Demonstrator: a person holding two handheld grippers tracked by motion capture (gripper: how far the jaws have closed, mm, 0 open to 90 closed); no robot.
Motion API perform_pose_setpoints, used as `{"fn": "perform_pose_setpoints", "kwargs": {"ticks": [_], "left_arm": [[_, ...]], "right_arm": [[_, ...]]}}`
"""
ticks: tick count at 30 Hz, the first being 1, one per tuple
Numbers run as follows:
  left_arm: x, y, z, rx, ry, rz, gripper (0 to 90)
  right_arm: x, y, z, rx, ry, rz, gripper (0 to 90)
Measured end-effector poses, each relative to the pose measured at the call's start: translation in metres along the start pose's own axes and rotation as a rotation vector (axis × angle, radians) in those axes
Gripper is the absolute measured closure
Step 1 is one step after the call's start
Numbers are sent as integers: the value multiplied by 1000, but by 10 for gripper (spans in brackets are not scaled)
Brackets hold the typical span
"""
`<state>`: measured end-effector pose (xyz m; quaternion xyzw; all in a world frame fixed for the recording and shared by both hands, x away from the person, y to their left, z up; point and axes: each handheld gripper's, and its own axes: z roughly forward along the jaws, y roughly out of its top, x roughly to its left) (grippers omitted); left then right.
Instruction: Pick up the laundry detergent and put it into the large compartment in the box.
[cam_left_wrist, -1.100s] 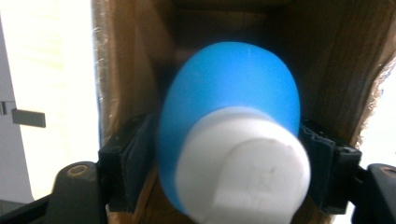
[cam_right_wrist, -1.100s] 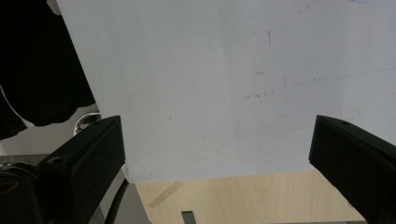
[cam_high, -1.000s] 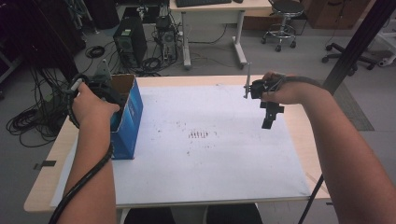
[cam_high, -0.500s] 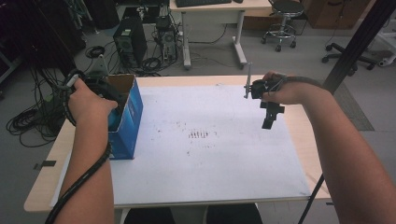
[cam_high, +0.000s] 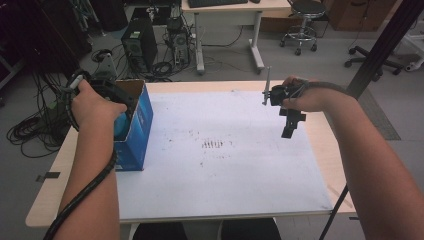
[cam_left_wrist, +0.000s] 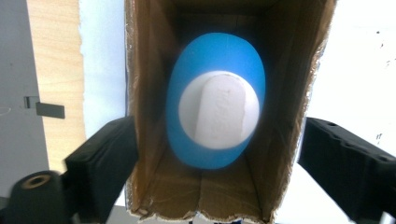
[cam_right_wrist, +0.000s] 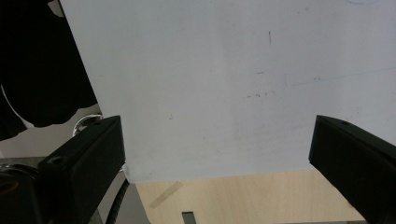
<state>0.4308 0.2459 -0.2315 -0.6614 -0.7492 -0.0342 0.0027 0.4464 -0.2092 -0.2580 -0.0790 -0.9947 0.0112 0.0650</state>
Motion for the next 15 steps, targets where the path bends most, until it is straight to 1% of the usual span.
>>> {"fn": "perform_pose_setpoints", "kwargs": {"ticks": [2,7,9,15], "left_arm": [[-1,0,-4,-9,-4,6,89],[-3,-2,-12,-19,6,19,74],[-5,-3,-15,-14,11,32,52],[-14,-5,-26,-27,21,71,22]], "right_arm": [[0,0,0,0,1,-1,35],[0,0,0,-4,0,-1,34],[1,0,-1,-2,2,2,35],[1,-1,-1,-4,1,2,34]]}}
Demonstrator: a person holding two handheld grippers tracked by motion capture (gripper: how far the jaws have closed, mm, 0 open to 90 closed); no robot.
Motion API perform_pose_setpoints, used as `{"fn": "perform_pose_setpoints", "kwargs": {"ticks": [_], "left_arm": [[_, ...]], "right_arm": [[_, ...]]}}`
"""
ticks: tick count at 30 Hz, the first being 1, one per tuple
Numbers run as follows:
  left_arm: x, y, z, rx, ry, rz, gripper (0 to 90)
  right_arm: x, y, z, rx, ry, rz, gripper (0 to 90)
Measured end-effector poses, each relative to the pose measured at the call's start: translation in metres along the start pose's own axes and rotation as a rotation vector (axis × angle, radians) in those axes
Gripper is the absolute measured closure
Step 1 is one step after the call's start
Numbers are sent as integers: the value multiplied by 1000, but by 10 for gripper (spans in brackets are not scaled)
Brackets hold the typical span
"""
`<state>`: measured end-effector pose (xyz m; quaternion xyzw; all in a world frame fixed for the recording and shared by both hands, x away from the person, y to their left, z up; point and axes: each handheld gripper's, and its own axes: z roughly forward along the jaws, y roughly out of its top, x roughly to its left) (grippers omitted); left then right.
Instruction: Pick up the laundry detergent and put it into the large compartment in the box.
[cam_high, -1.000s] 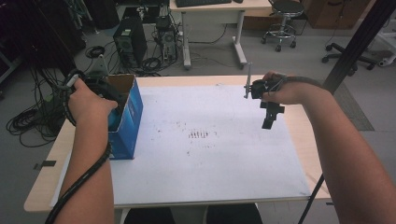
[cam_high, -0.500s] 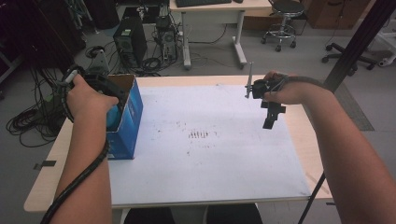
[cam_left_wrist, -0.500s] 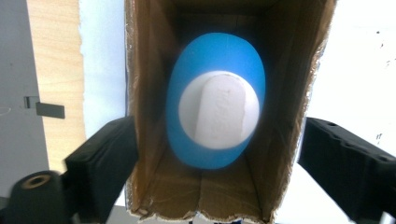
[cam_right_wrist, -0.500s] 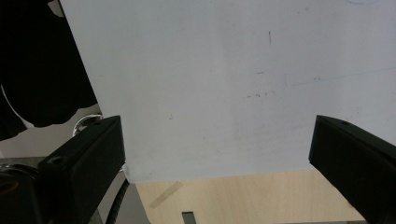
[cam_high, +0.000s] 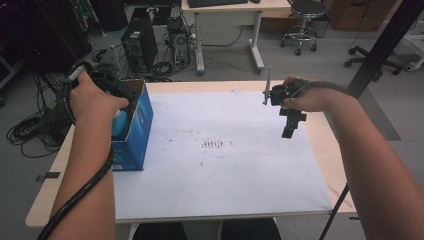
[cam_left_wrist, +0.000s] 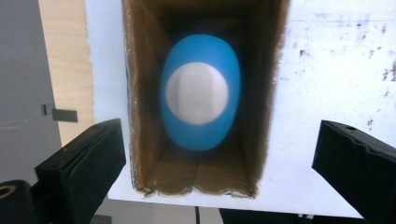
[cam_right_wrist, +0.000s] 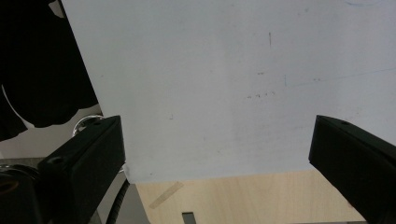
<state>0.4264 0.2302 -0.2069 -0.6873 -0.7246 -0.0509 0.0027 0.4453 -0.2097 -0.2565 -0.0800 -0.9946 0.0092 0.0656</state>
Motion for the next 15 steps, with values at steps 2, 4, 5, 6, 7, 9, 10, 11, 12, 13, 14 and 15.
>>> {"fn": "perform_pose_setpoints", "kwargs": {"ticks": [2,4,5,6,7,9,10,11,12,13,14,15], "left_arm": [[-4,0,-3,-3,2,18,9],[-9,0,-5,-5,-2,40,4],[-12,-1,-7,-9,-4,59,2],[-15,-1,-8,-9,-3,71,2],[-18,-1,-9,-9,-8,86,2],[-26,-2,-11,-7,-10,122,2],[-28,-2,-12,-4,-13,134,2],[-33,-3,-12,2,-23,161,2],[-35,-3,-13,2,-30,184,2],[-39,-4,-13,-4,-44,217,2],[-44,-5,-14,-7,-59,254,2],[-47,-5,-14,-9,-68,276,2]], "right_arm": [[0,0,0,0,0,0,34],[0,0,0,-1,-1,-1,34],[0,0,0,-4,-2,-4,34],[0,0,0,-4,-2,-3,34],[0,0,0,-5,-2,-4,34],[0,0,0,-4,-2,-4,34],[0,0,0,-4,-2,-4,34],[0,0,0,-5,-2,-3,34],[0,-1,1,-5,-1,-1,35],[0,-1,1,-3,-2,0,34],[0,-1,1,-2,-3,0,34],[0,-1,1,-4,-4,-2,35]]}}
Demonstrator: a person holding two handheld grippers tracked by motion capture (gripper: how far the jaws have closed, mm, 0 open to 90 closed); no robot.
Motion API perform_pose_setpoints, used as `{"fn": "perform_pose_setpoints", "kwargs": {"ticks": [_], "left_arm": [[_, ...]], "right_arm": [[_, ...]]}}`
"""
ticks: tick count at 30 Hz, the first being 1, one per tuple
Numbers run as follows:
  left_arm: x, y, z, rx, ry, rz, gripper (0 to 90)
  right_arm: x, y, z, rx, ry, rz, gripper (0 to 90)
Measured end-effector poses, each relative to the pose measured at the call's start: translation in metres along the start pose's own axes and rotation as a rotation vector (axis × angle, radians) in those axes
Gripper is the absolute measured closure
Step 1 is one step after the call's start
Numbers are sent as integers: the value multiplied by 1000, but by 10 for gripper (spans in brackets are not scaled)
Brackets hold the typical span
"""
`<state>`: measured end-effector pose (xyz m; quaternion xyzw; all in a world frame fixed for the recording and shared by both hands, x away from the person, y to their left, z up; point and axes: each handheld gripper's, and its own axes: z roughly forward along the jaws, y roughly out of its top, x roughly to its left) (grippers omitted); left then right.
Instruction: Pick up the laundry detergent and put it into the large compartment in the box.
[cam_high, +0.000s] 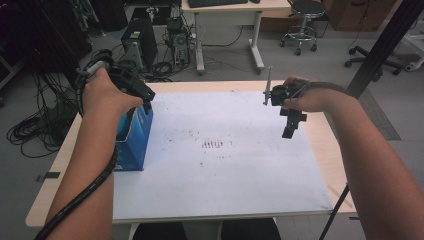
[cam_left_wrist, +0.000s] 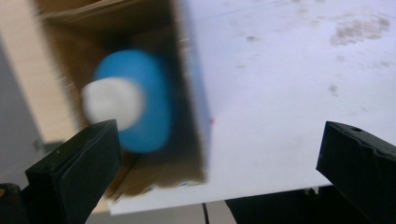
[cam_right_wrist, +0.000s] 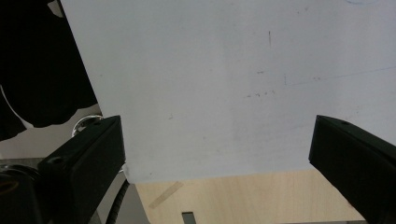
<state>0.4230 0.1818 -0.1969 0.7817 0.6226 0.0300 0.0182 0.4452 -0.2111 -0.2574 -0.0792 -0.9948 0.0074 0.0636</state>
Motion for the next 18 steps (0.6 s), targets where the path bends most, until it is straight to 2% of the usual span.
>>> {"fn": "perform_pose_setpoints", "kwargs": {"ticks": [3,7,9,13,14,16,18], "left_arm": [[-14,2,3,7,-11,83,2],[-27,5,9,22,12,163,2],[-35,5,12,21,11,219,2],[-52,5,19,44,22,368,2],[-57,4,21,70,15,407,2],[-65,3,24,90,18,467,2],[-72,2,25,91,3,513,2]], "right_arm": [[0,-1,0,2,0,5,35],[1,-1,0,1,0,1,35],[1,-1,0,-2,-3,-2,34],[1,-2,0,-2,-3,3,35],[1,-2,-1,-3,-3,0,35],[2,-2,-1,-4,-4,-1,35],[2,-3,-1,-4,-5,0,35]]}}
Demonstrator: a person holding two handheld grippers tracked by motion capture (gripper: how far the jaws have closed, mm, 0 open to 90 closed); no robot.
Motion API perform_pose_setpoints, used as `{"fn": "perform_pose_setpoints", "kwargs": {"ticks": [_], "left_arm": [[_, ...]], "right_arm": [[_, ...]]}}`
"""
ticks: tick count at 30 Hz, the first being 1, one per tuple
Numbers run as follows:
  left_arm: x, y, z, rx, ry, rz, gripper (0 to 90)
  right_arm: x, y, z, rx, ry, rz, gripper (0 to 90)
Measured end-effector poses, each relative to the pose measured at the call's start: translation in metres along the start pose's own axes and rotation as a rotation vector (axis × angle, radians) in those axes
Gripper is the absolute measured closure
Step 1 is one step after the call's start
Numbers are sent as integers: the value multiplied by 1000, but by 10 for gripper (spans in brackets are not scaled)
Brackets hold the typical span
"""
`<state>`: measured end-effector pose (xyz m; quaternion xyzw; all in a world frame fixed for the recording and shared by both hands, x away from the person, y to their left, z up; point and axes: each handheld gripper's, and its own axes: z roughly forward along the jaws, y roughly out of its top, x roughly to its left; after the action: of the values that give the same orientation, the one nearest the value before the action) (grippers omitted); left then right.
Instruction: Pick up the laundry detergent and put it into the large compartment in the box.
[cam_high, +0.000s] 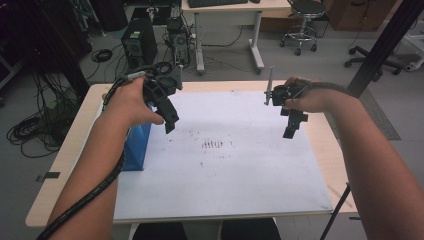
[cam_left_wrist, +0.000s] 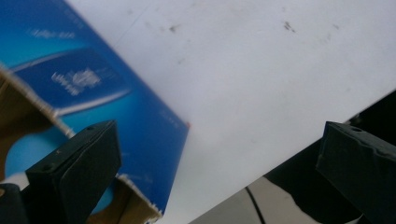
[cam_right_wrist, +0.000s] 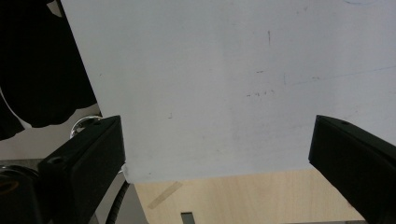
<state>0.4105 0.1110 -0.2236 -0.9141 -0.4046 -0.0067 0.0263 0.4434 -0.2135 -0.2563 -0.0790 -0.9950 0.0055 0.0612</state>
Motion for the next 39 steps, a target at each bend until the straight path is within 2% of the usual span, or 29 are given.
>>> {"fn": "perform_pose_setpoints", "kwargs": {"ticks": [4,8,13,17,21,25,27,39], "left_arm": [[-10,5,0,-14,-31,81,2],[-18,7,-1,-30,-61,132,2],[-26,8,-4,-51,-120,215,2],[-33,9,-6,-55,-135,274,2],[-38,13,-8,-49,-125,305,2],[-43,18,-10,-52,-135,330,2],[-45,22,-10,-54,-123,343,2],[-45,30,-4,-65,-127,314,2]], "right_arm": [[0,0,0,-1,-2,-5,35],[0,0,0,-2,-3,-7,35],[0,0,-1,-9,-7,-9,35],[0,1,-1,-9,-10,-13,36],[1,0,-2,-8,-12,-11,35],[1,-1,-2,-11,-16,-15,35],[2,-1,-1,-10,-16,-16,35],[-2,-1,5,-8,-11,-21,35]]}}
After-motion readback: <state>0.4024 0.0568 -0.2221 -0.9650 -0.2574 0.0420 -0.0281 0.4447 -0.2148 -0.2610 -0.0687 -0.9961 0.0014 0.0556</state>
